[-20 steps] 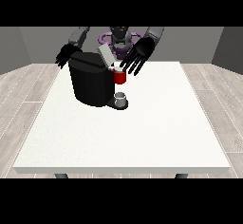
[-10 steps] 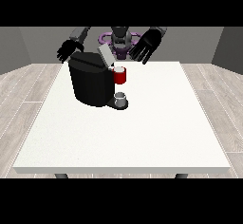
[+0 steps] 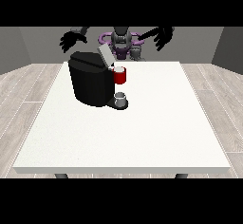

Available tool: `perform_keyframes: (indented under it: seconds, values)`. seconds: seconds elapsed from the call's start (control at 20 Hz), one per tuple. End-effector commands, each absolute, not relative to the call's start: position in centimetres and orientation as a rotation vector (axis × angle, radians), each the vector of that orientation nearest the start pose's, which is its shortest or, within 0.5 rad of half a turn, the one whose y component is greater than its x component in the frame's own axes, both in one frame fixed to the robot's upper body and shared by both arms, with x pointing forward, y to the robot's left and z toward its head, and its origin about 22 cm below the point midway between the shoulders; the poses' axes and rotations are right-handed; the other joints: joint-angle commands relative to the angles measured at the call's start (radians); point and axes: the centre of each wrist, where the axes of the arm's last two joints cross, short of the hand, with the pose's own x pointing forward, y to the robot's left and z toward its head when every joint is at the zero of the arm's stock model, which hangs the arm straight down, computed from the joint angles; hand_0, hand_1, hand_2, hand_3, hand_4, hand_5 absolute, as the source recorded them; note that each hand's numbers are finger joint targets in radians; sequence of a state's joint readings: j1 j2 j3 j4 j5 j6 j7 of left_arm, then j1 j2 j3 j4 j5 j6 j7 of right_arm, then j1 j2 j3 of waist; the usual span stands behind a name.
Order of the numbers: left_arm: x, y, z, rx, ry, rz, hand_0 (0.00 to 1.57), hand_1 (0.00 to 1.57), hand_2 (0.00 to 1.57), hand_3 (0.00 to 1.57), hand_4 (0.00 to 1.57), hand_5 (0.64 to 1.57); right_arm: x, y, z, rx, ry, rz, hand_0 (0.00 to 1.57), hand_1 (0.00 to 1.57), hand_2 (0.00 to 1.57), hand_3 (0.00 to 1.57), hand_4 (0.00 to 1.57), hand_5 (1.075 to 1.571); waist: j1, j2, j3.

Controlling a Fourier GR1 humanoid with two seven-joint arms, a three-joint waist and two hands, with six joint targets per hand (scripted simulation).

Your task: Insert the coffee pod into the coffee machine and close the lid

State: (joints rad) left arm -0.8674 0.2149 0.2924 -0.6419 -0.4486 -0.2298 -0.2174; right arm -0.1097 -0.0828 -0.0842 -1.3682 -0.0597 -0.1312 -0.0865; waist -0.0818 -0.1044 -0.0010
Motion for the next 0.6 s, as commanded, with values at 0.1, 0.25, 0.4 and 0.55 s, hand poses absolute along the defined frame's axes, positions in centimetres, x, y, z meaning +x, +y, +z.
perform_keyframes:
  seconds: [0.1, 0.25, 0.4, 0.55]
  values:
    - [40.1, 25.1, 1.3, 0.024, -1.532, -0.403, 0.0, 0.0, 0.0, 0.0, 0.0, 1.571, 27.1, -26.5, 0.3, -0.1, -1.541, -0.037, 0.0, 0.0, 0.0, 0.0, 0.29, 1.571, 0.071, -0.123, 0.0003]
    - [38.7, 24.6, -1.0, -0.053, -1.499, -0.326, 0.0, 0.0, 0.0, 0.0, 0.23, 1.571, 28.0, -27.7, 2.3, -0.107, -1.563, 0.032, 0.0, 0.0, 0.0, 0.0, 0.0, 1.571, 0.112, -0.151, 0.0005]
    - [38.3, 23.4, -1.4, -0.089, -1.466, -0.303, 0.0, 0.0, 0.0, 0.0, 0.0, 1.571, 29.0, -26.5, 3.7, -0.091, -1.616, 0.017, 0.0, 0.0, 0.0, 0.0, 0.0, 1.571, 0.144, -0.149, 0.0009]
    - [36.4, 22.5, -3.7, -0.15, -1.463, -0.272, 0.0, 0.0, 0.0, 0.0, 0.0, 1.571, 28.9, -27.8, 3.2, -0.077, -1.594, 0.076, 0.0, 0.0, 0.0, 0.0, 0.0, 1.571, 0.204, -0.146, 0.0013]
